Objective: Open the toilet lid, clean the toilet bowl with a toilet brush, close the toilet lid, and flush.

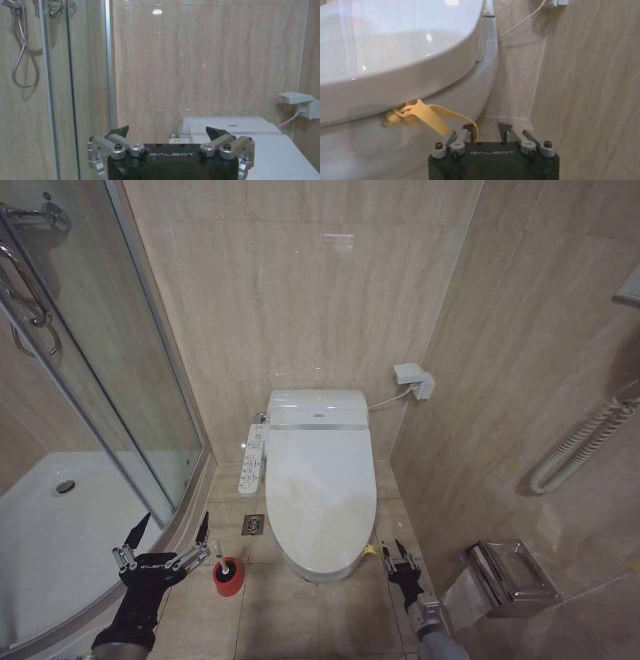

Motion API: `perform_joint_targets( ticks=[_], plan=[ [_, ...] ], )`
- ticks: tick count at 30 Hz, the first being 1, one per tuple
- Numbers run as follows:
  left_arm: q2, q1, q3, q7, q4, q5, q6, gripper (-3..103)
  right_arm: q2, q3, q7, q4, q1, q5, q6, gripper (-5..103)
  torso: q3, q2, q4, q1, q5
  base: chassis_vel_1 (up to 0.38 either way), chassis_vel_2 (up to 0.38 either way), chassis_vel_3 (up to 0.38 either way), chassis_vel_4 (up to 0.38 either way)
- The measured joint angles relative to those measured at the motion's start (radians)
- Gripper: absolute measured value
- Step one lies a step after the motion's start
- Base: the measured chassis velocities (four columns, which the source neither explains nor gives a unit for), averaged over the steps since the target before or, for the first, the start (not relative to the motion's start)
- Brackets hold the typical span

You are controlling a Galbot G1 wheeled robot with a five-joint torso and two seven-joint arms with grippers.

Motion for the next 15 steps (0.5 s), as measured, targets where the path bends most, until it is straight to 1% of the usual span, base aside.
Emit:
perform_joint_targets(
  ticks=[6,7,11,13,14,15],
  plan=[
    [0.000,0.000,0.000,0.000,0.000,0.000,0.000,100,0.005,-0.001,0.001,0.023,-0.010,0.005,-0.002,34,0.000,0.000,0.0001,0.000,0.0000,0.000,0.000,0.000,0.000],
    [0.000,0.000,0.000,0.000,0.000,0.000,0.000,100,0.003,-0.001,0.002,0.038,-0.019,0.017,-0.007,7,0.000,0.000,0.0001,0.000,0.0000,0.000,0.000,0.000,0.000],
    [0.000,0.000,0.000,0.000,0.000,0.000,0.000,100,-0.004,0.001,0.003,0.076,-0.039,0.031,-0.011,7,0.000,0.000,0.0001,0.000,0.0002,0.000,0.000,0.000,0.000],
    [0.000,0.000,0.000,0.000,0.000,0.000,0.000,100,-0.018,0.009,0.006,0.140,-0.069,0.043,-0.012,7,0.000,0.000,0.0001,0.000,0.0002,0.000,0.000,0.000,0.000],
    [0.000,0.000,0.000,0.000,0.000,0.000,0.000,100,-0.026,0.017,0.007,0.178,-0.084,0.040,-0.007,1,0.000,0.000,0.0002,0.000,0.0003,0.000,0.000,0.000,0.000],
    [0.000,0.000,0.000,0.000,0.000,0.000,0.000,100,-0.026,0.017,0.007,0.178,-0.084,0.040,-0.007,1,0.000,0.000,0.0002,0.000,0.0003,0.000,0.000,0.000,0.000]
  ],
)
